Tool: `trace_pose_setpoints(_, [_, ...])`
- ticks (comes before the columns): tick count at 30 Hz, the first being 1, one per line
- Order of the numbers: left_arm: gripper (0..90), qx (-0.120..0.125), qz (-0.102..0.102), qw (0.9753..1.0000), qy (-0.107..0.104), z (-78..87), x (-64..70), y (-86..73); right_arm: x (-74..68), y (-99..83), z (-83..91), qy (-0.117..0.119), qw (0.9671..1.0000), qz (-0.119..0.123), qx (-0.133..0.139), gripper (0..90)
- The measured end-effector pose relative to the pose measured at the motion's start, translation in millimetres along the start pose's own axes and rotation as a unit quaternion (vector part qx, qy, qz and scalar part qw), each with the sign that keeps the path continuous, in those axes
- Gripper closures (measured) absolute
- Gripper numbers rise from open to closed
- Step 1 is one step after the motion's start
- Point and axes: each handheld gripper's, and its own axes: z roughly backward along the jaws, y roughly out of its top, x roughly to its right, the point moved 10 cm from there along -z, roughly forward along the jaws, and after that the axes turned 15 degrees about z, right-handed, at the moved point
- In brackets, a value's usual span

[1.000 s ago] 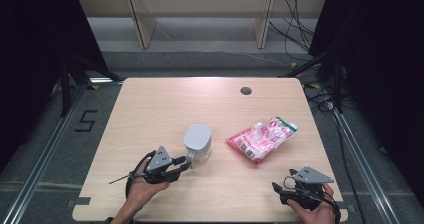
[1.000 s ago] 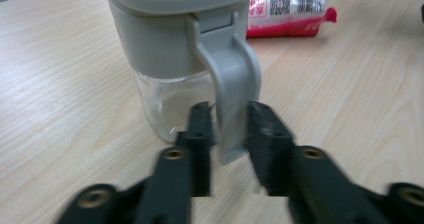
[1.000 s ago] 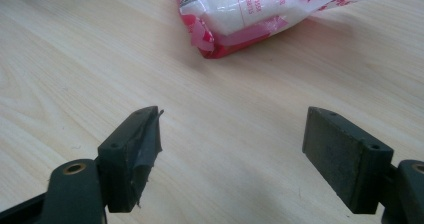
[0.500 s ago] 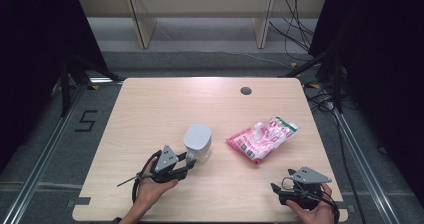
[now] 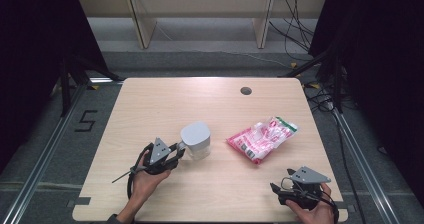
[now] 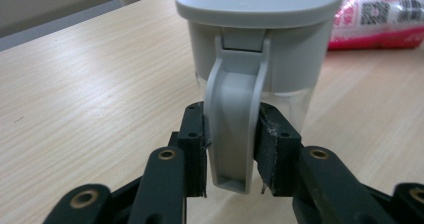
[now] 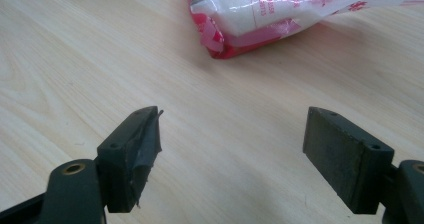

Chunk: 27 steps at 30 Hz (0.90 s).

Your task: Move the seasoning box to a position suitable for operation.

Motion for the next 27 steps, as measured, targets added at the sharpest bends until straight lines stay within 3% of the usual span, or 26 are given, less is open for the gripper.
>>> trace_pose_setpoints(3, [68.3, 0.002, -0.006, 0.9997, -0.026, -4.4, -1.0, 2.3, 2.6, -1.3, -0.9, -0.004, 0.9998, 0.020, -0.004, 23.9])
trace_pose_setpoints(4, [68.3, 0.000, -0.011, 0.9996, -0.027, -5.0, -1.5, 2.8, -0.4, -2.4, -0.7, 0.002, 0.9999, 0.006, -0.010, 23.8])
trace_pose_setpoints(6, [68.4, -0.002, -0.009, 0.9992, -0.038, -7.3, 0.0, 3.7, 3.1, 0.0, -1.5, -0.007, 0.9998, 0.018, 0.001, 23.9])
trace_pose_setpoints(7, [68.3, -0.005, -0.019, 0.9989, -0.044, -8.0, 1.1, 4.4, 4.2, 0.1, -2.2, -0.008, 0.9996, 0.028, 0.004, 23.9])
trace_pose_setpoints(10, [68.4, -0.009, -0.026, 0.9977, -0.061, -10.2, 7.1, 4.4, -0.5, -2.1, -1.6, 0.001, 0.9999, 0.006, -0.009, 23.9])
trace_pose_setpoints(11, [68.4, -0.010, -0.027, 0.9973, -0.067, -11.3, 9.6, 4.5, 2.9, 0.0, -2.6, -0.004, 0.9997, 0.024, 0.003, 24.0])
trace_pose_setpoints(12, [68.4, -0.012, -0.031, 0.9971, -0.068, -11.5, 11.3, 4.3, 2.9, 0.0, -2.6, -0.004, 0.9997, 0.024, 0.003, 24.0])
trace_pose_setpoints(16, [68.5, -0.018, -0.047, 0.9935, -0.102, -14.0, 20.3, 3.9, 2.0, -1.2, -2.4, -0.003, 0.9997, 0.026, -0.002, 24.0])
trace_pose_setpoints(19, [68.4, -0.022, -0.047, 0.9929, -0.107, -16.4, 24.2, 3.8, 3.2, 0.3, -2.7, -0.004, 0.9995, 0.032, 0.004, 24.0])
trace_pose_setpoints(20, [68.4, -0.022, -0.048, 0.9927, -0.109, -17.0, 24.5, 4.3, 1.2, 0.3, -2.4, 0.000, 0.9998, 0.021, -0.001, 24.0])
trace_pose_setpoints(22, [68.4, -0.026, -0.040, 0.9932, -0.106, -18.2, 23.1, 4.6, 1.3, -1.1, -4.3, 0.003, 0.9995, 0.031, -0.001, 23.9])
trace_pose_setpoints(24, [68.2, -0.028, -0.061, 0.9918, -0.109, -21.1, 20.7, 6.5, 0.1, -0.5, -2.9, 0.003, 0.9999, 0.016, -0.002, 23.9])
trace_pose_setpoints(26, [68.0, -0.026, -0.062, 0.9918, -0.109, -22.8, 20.9, 7.2, -0.6, -0.2, -2.9, 0.001, 0.9999, 0.014, 0.000, 23.9])
trace_pose_setpoints(27, [68.1, -0.025, -0.071, 0.9914, -0.107, -24.0, 19.7, 8.7, -0.1, -1.9, -4.4, 0.009, 0.9996, 0.028, -0.002, 23.9])
